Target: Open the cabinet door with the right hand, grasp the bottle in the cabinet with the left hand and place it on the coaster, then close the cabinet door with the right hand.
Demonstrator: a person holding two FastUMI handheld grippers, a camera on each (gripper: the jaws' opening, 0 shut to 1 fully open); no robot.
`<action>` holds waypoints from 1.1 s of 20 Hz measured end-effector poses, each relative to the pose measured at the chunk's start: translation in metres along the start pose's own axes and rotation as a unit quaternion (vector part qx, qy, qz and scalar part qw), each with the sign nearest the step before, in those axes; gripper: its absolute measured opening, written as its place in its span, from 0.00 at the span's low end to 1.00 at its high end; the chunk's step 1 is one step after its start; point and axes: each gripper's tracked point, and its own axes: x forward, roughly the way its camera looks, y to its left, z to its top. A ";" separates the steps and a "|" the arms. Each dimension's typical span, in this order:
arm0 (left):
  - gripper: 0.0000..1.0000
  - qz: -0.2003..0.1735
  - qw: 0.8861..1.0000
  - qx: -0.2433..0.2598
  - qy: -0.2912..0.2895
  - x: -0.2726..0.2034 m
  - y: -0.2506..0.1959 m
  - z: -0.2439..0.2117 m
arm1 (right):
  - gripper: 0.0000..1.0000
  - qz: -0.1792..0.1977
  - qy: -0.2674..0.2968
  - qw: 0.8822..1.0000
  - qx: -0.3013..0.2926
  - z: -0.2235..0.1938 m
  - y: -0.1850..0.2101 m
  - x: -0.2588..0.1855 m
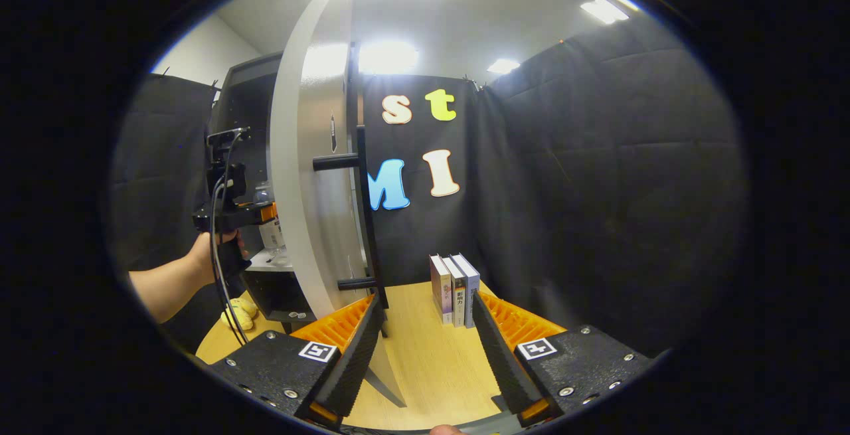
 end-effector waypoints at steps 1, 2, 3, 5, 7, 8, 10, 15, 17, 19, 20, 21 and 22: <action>0.74 0.002 1.000 0.007 -0.003 -0.016 0.001 0.004 | 0.85 0.006 -0.006 1.000 -0.013 0.002 -0.001 -0.002; 0.76 0.008 1.000 0.018 -0.003 -0.032 0.003 0.006 | 0.86 0.012 -0.015 1.000 -0.024 0.007 -0.002 -0.003; 0.74 0.015 1.000 0.027 -0.003 -0.040 0.005 0.006 | 0.89 0.020 -0.022 0.999 -0.032 0.010 -0.002 -0.005; 0.74 0.027 0.999 0.035 -0.003 -0.080 0.008 0.004 | 0.92 0.039 -0.026 0.998 -0.042 0.009 0.000 -0.005; 0.74 0.048 0.998 0.035 -0.002 -0.104 0.008 0.000 | 0.93 0.057 -0.022 0.997 -0.043 0.003 0.001 -0.006; 0.74 0.058 0.998 0.032 0.000 -0.116 0.010 0.000 | 0.93 0.066 -0.021 0.997 -0.038 0.001 0.002 -0.007; 0.74 0.076 0.997 0.031 0.001 -0.138 0.021 0.005 | 0.93 0.083 -0.020 0.996 -0.027 -0.003 0.002 -0.009; 0.74 0.120 0.991 0.045 -0.026 -0.200 0.027 -0.004 | 0.94 0.115 -0.010 0.993 -0.028 -0.022 -0.008 -0.014; 0.74 0.162 0.985 0.038 -0.047 -0.232 0.039 -0.007 | 0.94 0.120 -0.010 0.992 -0.035 -0.032 -0.016 -0.017; 0.75 0.208 0.976 0.045 -0.057 -0.258 0.050 -0.015 | 0.94 0.125 -0.009 0.992 -0.035 -0.044 -0.023 -0.018; 0.75 0.221 0.973 0.047 -0.056 -0.269 0.053 -0.024 | 0.94 0.124 -0.006 0.992 -0.037 -0.051 -0.026 -0.017; 0.74 0.230 0.971 0.047 -0.048 -0.278 0.054 -0.039 | 0.94 0.123 -0.002 0.992 -0.038 -0.060 -0.028 -0.016; 0.73 0.237 0.970 0.046 -0.040 -0.286 0.054 -0.052 | 0.94 0.123 0.003 0.992 -0.040 -0.067 -0.029 -0.017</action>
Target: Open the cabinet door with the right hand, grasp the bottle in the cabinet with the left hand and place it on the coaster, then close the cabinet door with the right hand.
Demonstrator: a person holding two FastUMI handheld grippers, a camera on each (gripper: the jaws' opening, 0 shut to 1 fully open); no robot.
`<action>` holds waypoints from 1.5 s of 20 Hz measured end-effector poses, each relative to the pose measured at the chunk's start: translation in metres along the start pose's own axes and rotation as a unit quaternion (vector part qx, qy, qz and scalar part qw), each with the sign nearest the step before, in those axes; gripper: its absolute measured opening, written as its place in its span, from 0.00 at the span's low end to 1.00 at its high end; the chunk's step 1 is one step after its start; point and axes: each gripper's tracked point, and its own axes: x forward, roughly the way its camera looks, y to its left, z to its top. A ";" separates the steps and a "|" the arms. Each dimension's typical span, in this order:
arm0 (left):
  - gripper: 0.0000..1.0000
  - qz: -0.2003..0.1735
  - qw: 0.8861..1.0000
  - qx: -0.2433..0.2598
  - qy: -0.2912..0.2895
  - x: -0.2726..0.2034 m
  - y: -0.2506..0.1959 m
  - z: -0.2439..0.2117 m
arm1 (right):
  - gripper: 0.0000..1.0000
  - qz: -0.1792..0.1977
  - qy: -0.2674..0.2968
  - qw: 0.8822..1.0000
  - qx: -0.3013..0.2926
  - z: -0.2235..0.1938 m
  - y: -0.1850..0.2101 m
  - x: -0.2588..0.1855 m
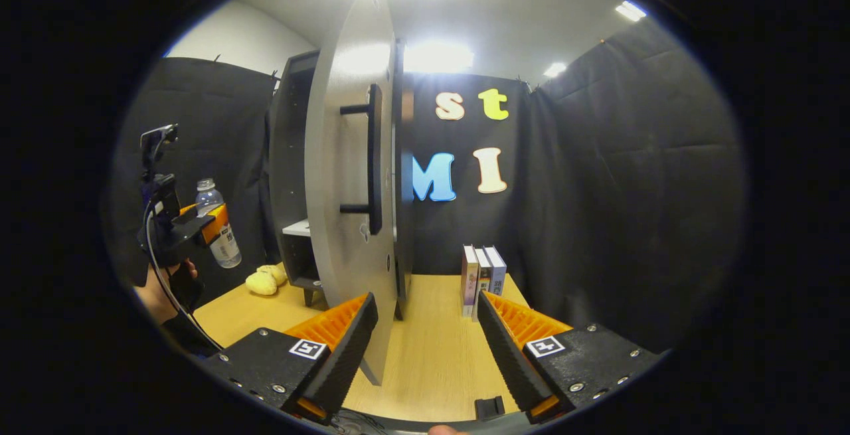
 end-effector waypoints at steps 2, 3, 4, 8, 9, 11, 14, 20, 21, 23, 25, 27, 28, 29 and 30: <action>0.75 0.002 1.000 -0.006 0.012 -0.024 0.005 -0.027 | 0.94 0.004 0.008 1.000 -0.005 -0.013 0.002 -0.001; 0.75 0.001 1.000 -0.012 0.016 -0.037 0.005 -0.040 | 0.94 0.008 0.015 1.000 -0.010 -0.023 0.005 -0.002; 0.73 -0.003 1.000 -0.010 0.023 -0.047 0.004 -0.054 | 0.94 0.013 0.024 1.000 -0.013 -0.035 0.008 -0.002; 0.75 -0.019 0.999 0.007 0.039 -0.074 -0.006 -0.102 | 0.94 0.030 0.074 0.996 -0.031 -0.078 0.011 -0.007; 0.75 -0.025 0.999 0.011 0.035 -0.078 -0.011 -0.110 | 0.94 0.031 0.084 0.995 -0.032 -0.087 0.010 -0.009; 0.75 -0.034 0.999 0.020 0.029 -0.082 -0.020 -0.127 | 0.94 0.031 0.102 0.994 -0.040 -0.105 0.004 -0.011; 0.73 -0.027 0.999 0.026 0.033 -0.083 -0.029 -0.158 | 0.94 0.032 0.134 0.989 -0.057 -0.133 -0.007 -0.014; 0.74 0.001 0.998 -0.005 0.065 -0.090 -0.028 -0.226 | 0.94 0.040 0.168 0.982 -0.075 -0.164 -0.013 -0.015; 0.75 0.001 0.998 -0.008 0.068 -0.091 -0.027 -0.233 | 0.94 0.044 0.178 0.980 -0.073 -0.174 -0.012 -0.015; 0.75 0.005 0.997 -0.008 0.072 -0.092 -0.027 -0.243 | 0.95 0.052 0.187 0.978 -0.077 -0.181 -0.010 -0.017; 0.75 0.006 0.997 -0.013 0.071 -0.091 -0.027 -0.246 | 0.95 0.056 0.184 0.977 -0.090 -0.179 -0.007 -0.021; 0.75 0.004 0.997 -0.011 0.074 -0.089 -0.029 -0.250 | 0.95 0.057 0.180 0.977 -0.100 -0.177 -0.004 -0.021; 0.76 0.003 0.997 -0.004 0.071 -0.088 -0.031 -0.250 | 0.95 0.059 0.183 0.976 -0.103 -0.178 -0.003 -0.021; 0.76 0.000 0.997 -0.001 0.072 -0.086 -0.033 -0.251 | 0.95 0.060 0.186 0.975 -0.103 -0.181 -0.001 -0.020; 0.76 -0.003 0.997 -0.003 0.073 -0.086 -0.036 -0.252 | 0.95 0.062 0.190 0.975 -0.100 -0.183 0.002 -0.020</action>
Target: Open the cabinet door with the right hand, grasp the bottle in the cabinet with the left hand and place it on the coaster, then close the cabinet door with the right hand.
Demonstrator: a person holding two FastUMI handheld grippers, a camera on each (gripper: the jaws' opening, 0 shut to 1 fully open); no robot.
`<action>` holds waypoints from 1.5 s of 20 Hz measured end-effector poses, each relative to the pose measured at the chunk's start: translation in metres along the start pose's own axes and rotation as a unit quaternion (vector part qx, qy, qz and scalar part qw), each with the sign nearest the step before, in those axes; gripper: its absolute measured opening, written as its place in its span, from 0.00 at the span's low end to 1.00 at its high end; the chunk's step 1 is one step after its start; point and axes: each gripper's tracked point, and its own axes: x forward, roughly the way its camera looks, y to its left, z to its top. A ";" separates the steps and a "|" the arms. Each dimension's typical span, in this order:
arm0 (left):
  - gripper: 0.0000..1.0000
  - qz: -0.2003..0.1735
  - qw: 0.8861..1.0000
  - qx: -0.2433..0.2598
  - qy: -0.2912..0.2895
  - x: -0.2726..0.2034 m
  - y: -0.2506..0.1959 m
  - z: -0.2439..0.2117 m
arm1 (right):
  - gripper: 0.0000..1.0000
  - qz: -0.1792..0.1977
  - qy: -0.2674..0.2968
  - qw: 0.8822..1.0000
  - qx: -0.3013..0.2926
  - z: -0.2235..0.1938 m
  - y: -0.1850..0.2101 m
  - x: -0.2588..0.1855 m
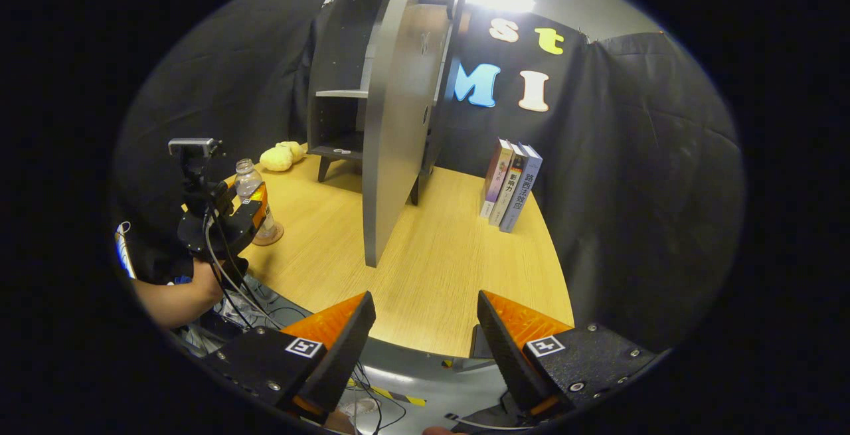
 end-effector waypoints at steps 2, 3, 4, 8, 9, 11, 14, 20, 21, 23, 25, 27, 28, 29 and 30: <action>0.87 -0.003 1.000 -0.008 0.005 0.001 -0.002 0.003 | 0.96 0.006 0.008 1.000 0.005 -0.002 0.005 0.002; 0.87 -0.004 1.000 -0.010 0.004 0.002 0.002 0.007 | 0.96 0.005 0.008 1.000 0.005 -0.001 0.006 0.004; 0.87 -0.002 1.000 -0.012 0.000 0.003 0.006 0.012 | 0.96 0.005 0.007 1.000 0.005 0.001 0.006 0.005; 0.86 0.002 1.000 -0.008 0.000 0.004 0.017 0.033 | 0.96 0.008 0.005 1.000 0.009 0.005 0.009 0.006; 0.84 0.000 1.000 -0.012 -0.001 0.006 0.017 0.043 | 0.96 0.007 0.003 1.000 0.010 0.005 0.008 0.006; 0.84 -0.003 1.000 -0.019 0.009 0.007 0.023 0.057 | 0.96 0.000 -0.002 1.000 0.021 0.009 0.005 0.005; 0.84 -0.023 0.999 -0.044 0.014 0.008 0.020 0.090 | 0.96 -0.011 -0.014 0.999 0.038 0.018 -0.001 0.003; 0.86 -0.066 0.998 -0.009 -0.017 -0.006 0.010 0.204 | 0.96 -0.045 -0.063 0.993 0.089 0.061 -0.037 -0.010; 0.85 -0.072 0.997 -0.007 -0.020 -0.009 0.008 0.224 | 0.96 -0.054 -0.077 0.990 0.103 0.071 -0.046 -0.014; 0.84 -0.104 0.995 -0.005 -0.006 -0.008 -0.006 0.255 | 0.96 -0.060 -0.106 0.984 0.131 0.095 -0.063 -0.017; 0.87 -0.166 0.986 0.003 0.023 -0.013 -0.032 0.280 | 0.95 -0.073 -0.137 0.975 0.160 0.123 -0.086 -0.020; 0.86 -0.187 0.982 0.008 0.017 -0.017 -0.034 0.322 | 0.95 -0.085 -0.162 0.965 0.186 0.156 -0.108 -0.023; 0.87 -0.193 0.981 0.009 0.007 -0.020 -0.034 0.340 | 0.95 -0.089 -0.174 0.960 0.201 0.173 -0.115 -0.025; 0.86 -0.196 0.981 0.013 0.007 -0.019 -0.031 0.350 | 0.95 -0.093 -0.184 0.955 0.213 0.191 -0.120 -0.027; 0.84 -0.200 0.980 0.012 0.009 -0.018 -0.028 0.354 | 0.94 -0.092 -0.196 0.950 0.226 0.208 -0.120 -0.029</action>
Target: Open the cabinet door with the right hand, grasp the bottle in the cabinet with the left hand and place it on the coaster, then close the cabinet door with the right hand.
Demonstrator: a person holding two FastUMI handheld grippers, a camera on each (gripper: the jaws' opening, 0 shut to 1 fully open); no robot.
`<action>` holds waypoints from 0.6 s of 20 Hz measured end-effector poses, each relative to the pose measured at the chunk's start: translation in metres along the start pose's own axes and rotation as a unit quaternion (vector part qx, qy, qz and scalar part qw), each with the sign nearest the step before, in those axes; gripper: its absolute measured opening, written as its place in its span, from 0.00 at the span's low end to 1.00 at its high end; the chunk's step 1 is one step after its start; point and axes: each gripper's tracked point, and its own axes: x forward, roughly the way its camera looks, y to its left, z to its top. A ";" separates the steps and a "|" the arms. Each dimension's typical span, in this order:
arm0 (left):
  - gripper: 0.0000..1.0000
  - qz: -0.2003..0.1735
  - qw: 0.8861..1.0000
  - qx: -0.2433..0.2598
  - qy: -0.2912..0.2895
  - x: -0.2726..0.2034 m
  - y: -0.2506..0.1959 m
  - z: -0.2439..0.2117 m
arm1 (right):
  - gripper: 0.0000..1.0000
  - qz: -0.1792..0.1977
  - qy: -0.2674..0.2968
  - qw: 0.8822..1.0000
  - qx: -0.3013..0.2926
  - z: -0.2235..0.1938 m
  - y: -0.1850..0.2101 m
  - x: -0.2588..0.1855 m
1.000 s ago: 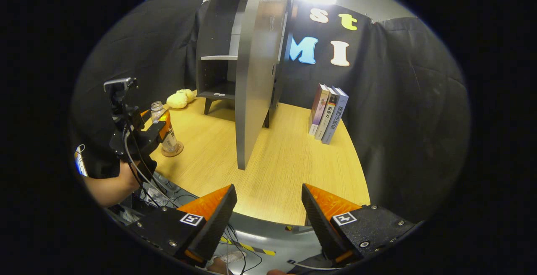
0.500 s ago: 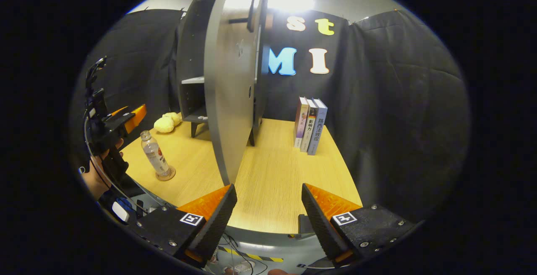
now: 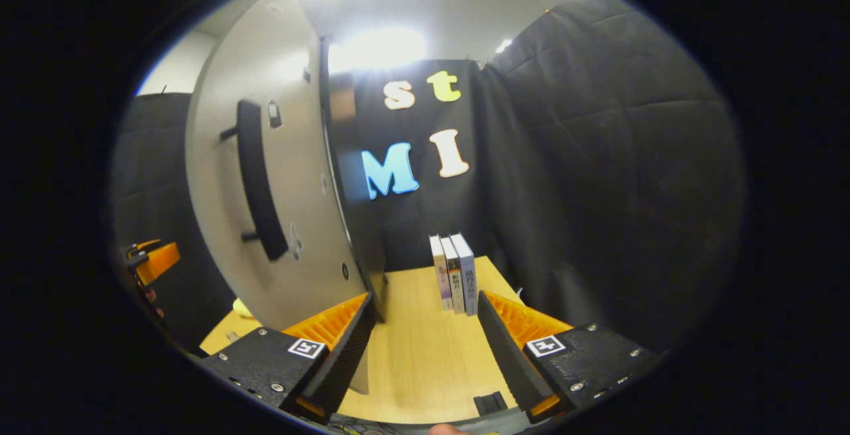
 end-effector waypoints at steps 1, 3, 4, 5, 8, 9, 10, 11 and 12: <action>0.84 -0.002 1.000 -0.004 0.003 0.002 0.004 0.002 | 0.94 0.008 -0.010 1.000 0.011 0.014 0.012 0.002; 0.84 0.003 1.000 -0.007 0.001 0.003 0.018 0.004 | 0.95 0.011 -0.028 1.000 0.005 0.032 0.027 0.001; 0.84 0.010 1.000 -0.004 0.001 0.003 0.028 0.003 | 0.91 0.010 -0.040 0.999 -0.011 0.040 0.034 0.000; 0.84 0.017 1.000 -0.001 0.001 0.005 0.040 0.001 | 0.95 0.006 -0.050 0.998 -0.032 0.045 0.038 0.000; 0.84 0.032 0.999 -0.014 0.009 0.014 0.068 -0.009 | 0.95 0.000 -0.058 0.995 -0.078 0.042 0.054 0.000; 0.84 0.035 0.999 -0.019 0.009 0.017 0.076 -0.011 | 0.93 -0.002 -0.064 0.994 -0.089 0.044 0.055 0.000; 0.84 0.037 0.999 -0.024 0.008 0.020 0.084 -0.012 | 0.92 -0.001 -0.071 0.993 -0.097 0.044 0.059 0.001; 0.86 0.039 0.999 -0.024 0.008 0.023 0.092 -0.013 | 0.92 0.000 -0.071 0.992 -0.103 0.042 0.062 0.000; 0.86 0.045 0.999 -0.020 0.009 0.025 0.101 -0.011 | 0.88 0.002 -0.071 0.992 -0.106 0.042 0.068 0.000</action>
